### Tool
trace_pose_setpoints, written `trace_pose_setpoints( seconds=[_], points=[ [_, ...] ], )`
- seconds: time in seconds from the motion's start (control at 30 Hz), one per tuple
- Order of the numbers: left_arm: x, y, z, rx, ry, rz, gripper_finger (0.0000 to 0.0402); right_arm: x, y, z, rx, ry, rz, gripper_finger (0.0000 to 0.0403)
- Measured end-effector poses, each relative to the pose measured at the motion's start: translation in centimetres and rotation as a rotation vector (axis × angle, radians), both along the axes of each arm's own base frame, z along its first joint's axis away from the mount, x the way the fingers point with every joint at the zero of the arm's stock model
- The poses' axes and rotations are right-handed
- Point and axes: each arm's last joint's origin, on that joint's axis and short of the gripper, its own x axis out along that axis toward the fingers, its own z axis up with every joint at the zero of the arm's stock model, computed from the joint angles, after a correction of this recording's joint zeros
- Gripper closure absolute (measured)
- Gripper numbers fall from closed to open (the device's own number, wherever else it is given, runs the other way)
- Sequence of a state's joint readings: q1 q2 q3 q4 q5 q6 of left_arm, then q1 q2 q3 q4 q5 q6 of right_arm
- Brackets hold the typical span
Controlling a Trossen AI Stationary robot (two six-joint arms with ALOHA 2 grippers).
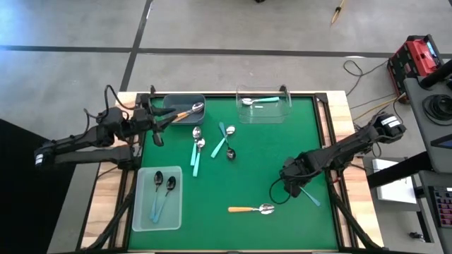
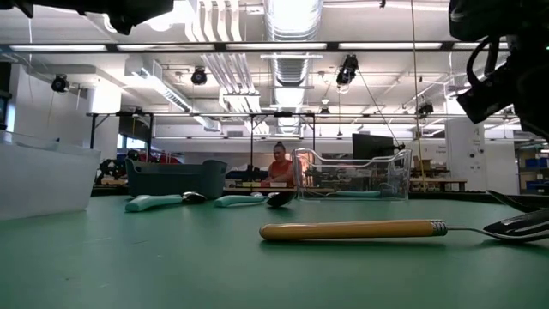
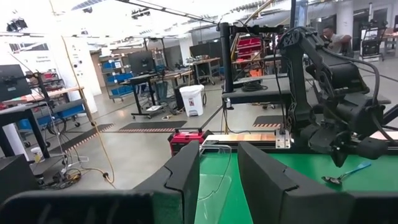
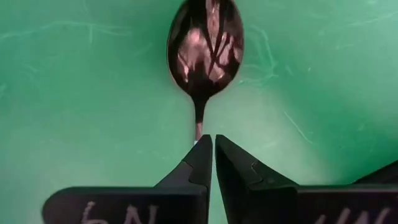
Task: Sort silverware by color (type)
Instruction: Put the dark blue spoon into the white bin
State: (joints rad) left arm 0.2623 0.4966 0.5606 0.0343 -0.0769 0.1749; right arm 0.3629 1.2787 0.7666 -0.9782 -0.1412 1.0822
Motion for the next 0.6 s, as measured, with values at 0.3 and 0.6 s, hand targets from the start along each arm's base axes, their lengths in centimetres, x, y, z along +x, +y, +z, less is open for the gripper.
trace_pose_setpoints(
  seconds=[0.3, 0.6],
  points=[
    [0.0, 0.0, 0.0, 0.0, 0.0, 0.0, 0.031, 0.5, 0.2, -0.1, 0.026, -0.035, -0.018, 0.0292],
    [0.0, 0.0, -0.1, -0.002, 0.007, 0.0, 0.031, 0.8, 0.4, -1.2, -0.016, 0.007, -0.012, 0.023]
  ],
)
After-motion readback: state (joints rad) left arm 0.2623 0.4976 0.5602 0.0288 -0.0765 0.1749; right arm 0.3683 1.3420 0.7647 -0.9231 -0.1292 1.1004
